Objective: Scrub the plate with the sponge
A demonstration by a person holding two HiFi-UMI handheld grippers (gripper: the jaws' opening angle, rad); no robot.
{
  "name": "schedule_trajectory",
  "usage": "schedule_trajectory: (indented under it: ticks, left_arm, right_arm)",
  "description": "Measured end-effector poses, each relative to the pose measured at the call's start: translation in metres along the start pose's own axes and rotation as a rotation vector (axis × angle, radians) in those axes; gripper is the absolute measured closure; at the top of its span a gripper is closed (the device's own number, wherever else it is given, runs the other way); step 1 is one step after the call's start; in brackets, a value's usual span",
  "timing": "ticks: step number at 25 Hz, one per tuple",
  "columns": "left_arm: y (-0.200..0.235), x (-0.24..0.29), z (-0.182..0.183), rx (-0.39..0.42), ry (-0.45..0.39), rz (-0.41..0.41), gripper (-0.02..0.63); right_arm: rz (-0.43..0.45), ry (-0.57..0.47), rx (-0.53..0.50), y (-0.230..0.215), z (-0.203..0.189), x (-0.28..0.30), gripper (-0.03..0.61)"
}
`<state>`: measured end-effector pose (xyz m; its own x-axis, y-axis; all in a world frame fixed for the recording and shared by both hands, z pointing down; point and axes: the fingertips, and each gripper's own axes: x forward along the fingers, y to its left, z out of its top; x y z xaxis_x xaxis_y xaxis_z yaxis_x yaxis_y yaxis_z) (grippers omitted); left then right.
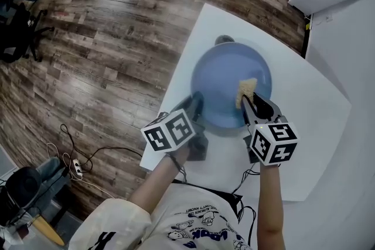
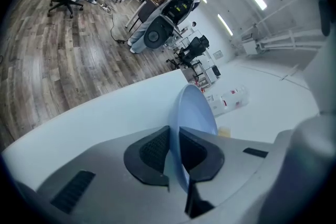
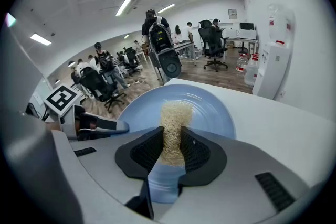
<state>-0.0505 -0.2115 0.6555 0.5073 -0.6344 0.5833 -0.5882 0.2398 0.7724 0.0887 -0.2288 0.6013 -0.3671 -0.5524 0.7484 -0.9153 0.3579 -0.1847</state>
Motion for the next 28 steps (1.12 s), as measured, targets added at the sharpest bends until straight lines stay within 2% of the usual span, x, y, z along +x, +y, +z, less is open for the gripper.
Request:
schedule_trajectory:
  ticks: [6, 12, 19, 28]
  left_arm:
    - [-0.022, -0.013, 0.002, -0.041, -0.072, -0.078, 0.584]
    - [-0.045, -0.039, 0.003, -0.041, -0.119, -0.123, 0.584]
    - [-0.089, -0.069, 0.009, 0.06, -0.197, -0.185, 0.584]
    - [-0.138, -0.108, 0.004, 0.115, -0.28, -0.253, 0.588]
  right_arm:
    - [0.028, -0.062, 0.023, 0.009, 0.011, -0.015, 0.474]
    - [-0.011, -0.113, -0.013, 0.018, 0.032, -0.052, 0.476]
    - [-0.142, -0.225, -0.171, 0.032, 0.076, -0.11, 0.474]
    - [-0.107, -0.321, -0.262, 0.061, 0.101, -0.154, 0.474]
